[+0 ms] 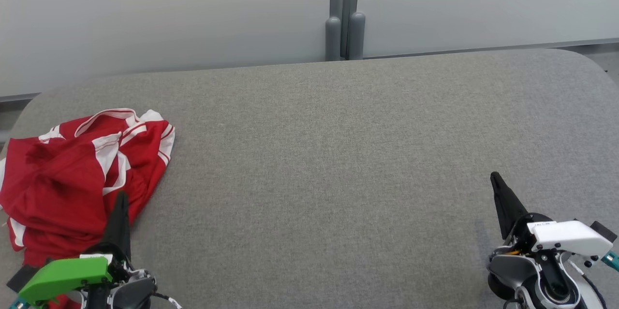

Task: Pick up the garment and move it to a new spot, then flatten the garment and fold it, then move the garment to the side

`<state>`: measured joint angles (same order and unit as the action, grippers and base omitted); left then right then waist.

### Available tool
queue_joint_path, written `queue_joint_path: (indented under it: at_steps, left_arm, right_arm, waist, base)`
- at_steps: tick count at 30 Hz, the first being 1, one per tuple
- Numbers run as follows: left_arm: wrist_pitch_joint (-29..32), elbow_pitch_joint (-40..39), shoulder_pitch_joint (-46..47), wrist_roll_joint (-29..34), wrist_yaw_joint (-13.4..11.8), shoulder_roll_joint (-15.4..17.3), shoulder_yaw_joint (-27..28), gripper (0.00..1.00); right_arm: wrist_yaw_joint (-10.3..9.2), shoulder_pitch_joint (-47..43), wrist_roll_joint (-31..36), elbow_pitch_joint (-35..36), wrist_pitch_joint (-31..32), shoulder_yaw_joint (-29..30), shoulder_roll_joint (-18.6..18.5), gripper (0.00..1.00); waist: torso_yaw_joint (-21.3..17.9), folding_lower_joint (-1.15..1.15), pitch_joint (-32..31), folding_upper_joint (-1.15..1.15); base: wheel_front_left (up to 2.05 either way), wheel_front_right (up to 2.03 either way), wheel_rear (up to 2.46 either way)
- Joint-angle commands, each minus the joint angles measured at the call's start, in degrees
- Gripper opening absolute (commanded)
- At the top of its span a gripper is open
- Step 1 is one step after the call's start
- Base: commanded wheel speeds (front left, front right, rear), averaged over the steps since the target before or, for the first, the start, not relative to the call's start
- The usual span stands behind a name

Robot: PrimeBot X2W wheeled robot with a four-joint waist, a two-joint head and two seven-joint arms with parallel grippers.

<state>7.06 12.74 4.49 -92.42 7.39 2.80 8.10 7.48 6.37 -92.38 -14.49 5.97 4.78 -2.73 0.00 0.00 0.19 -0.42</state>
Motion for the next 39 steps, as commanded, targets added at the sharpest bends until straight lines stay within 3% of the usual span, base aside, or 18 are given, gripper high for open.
queue_joint_path:
  at_steps: [1, 10, 25, 39]
  left_arm:
    - [0.0, 0.2, -0.1, 0.0, 0.0, 0.0, 0.0, 1.0]
    - [-2.2, 0.3, -1.2, -0.4, -0.1, -0.2, -2.0, 1.0]
    - [-6.5, 0.0, -1.3, 7.6, 0.0, 1.5, -6.0, 1.0]
    - [-9.7, 0.3, -1.5, 27.8, 0.0, 2.2, -5.9, 1.0]
  right_arm:
    - [0.0, -0.1, 0.0, -0.2, 0.0, 0.0, 0.0, 1.0]
    - [-0.02, -1.8, 2.1, -0.1, -2.4, -0.5, 0.3, 1.0]
    - [-0.01, -2.8, 19.7, 4.5, -6.2, -0.4, 0.2, 1.0]
    - [0.0, -3.4, 43.0, 7.3, -9.2, -2.7, -1.5, 1.0]
  waist:
    - [0.0, 0.0, 0.0, 0.0]
    - [0.0, 0.0, 0.1, 0.03]
    - [-0.2, 0.0, 0.1, 0.08]
    - [-0.1, 0.0, 0.2, 0.12]
  base:
    - [0.0, 0.0, 0.0]
    - [0.0, 0.0, 0.0]
    - [0.0, 0.0, 0.0]
    - [0.0, 0.0, 0.0]
